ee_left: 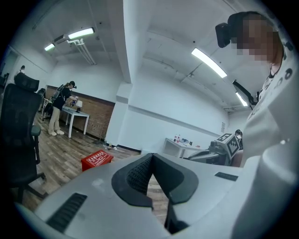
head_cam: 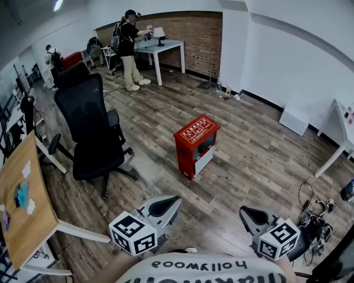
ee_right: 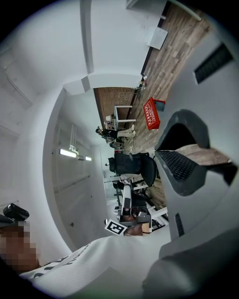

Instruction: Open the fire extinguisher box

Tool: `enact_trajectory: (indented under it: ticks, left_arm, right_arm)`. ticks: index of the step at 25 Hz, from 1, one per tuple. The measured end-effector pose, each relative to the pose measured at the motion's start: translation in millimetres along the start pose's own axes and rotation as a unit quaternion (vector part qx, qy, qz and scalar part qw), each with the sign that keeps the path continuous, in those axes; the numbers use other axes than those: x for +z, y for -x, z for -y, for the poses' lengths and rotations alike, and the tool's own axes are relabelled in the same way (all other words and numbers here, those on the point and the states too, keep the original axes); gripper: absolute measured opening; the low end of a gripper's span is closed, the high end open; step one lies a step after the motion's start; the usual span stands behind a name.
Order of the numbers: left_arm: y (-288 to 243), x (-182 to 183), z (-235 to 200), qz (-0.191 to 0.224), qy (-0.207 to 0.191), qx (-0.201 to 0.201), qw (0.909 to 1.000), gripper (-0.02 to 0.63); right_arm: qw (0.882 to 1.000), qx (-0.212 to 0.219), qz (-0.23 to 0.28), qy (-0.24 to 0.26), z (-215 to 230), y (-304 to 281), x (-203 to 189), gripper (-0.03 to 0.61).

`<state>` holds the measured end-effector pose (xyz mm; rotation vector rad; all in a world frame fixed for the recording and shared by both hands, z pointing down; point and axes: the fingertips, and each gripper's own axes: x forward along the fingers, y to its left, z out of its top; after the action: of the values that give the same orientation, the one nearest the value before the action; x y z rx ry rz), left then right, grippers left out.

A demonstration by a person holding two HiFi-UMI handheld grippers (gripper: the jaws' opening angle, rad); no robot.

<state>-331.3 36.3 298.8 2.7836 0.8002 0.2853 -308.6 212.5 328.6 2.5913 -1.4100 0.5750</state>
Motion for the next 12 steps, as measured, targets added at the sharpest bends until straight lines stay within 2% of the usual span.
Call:
enact_trajectory:
  ticks: [12]
  left_arm:
    - [-25.8,7.5,-39.3,-0.02,-0.003,-0.006,0.9998,0.007]
  right_arm:
    - [1.0,-0.023,0.005,-0.017,37.4,-26.7,11.1,0.011]
